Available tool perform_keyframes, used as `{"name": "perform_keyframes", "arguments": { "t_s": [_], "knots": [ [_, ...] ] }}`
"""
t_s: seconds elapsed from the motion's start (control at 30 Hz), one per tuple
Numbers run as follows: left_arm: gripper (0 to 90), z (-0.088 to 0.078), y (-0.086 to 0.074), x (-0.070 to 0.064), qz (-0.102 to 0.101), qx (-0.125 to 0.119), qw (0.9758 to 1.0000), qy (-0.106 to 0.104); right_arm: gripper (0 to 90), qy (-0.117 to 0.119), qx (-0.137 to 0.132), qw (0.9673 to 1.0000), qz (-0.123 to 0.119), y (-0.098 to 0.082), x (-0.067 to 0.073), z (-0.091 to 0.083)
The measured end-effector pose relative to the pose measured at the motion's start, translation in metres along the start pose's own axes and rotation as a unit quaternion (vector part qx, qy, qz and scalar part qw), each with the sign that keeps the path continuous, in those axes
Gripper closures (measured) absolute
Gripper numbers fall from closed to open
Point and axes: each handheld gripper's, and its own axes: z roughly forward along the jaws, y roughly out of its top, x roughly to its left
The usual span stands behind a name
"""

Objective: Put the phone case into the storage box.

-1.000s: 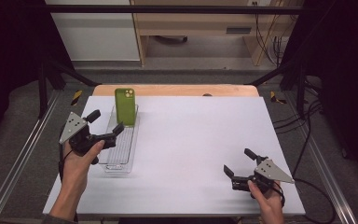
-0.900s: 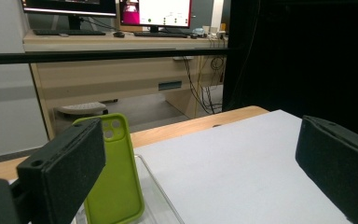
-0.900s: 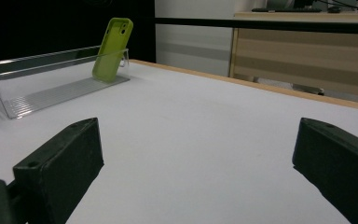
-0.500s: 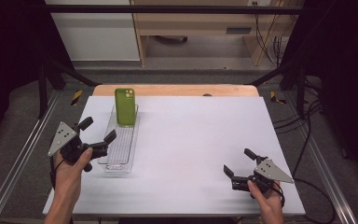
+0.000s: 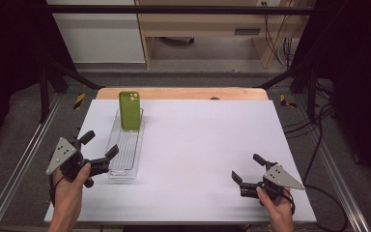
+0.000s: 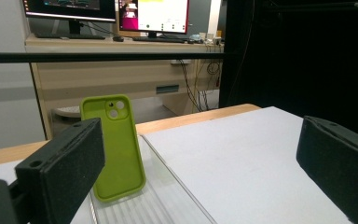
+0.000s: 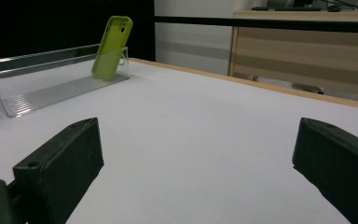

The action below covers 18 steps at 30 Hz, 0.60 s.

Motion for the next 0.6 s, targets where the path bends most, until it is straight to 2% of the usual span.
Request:
{"name": "perform_keyframes", "arguments": {
  "t_s": [0.1,0.17,0.3,0.5,0.6],
  "knots": [
    [1.0,-0.002,-0.007,0.001,-0.003,0.002,1.0,-0.002,1.8,0.0,0.001,1.0,-0.002,0.0,0.0,0.001],
    [0.9,-0.003,-0.011,0.001,0.003,0.006,1.0,-0.004,1.8,0.001,0.001,1.0,-0.002,0.0,0.0,0.001],
    [1.0,-0.003,-0.019,0.001,0.004,0.002,1.0,-0.009,1.8,0.0,0.001,1.0,-0.002,0.0,0.0,0.001],
    [1.1,-0.004,-0.028,-0.002,0.022,0.002,0.9996,-0.016,1.8,0.001,0.001,1.0,-0.003,0.0,0.0,0.001],
    [1.1,-0.005,-0.033,-0.003,0.021,0.003,0.9996,-0.02,1.8,0.001,0.001,1.0,-0.003,0.0,0.0,0.001]
  ]
}}
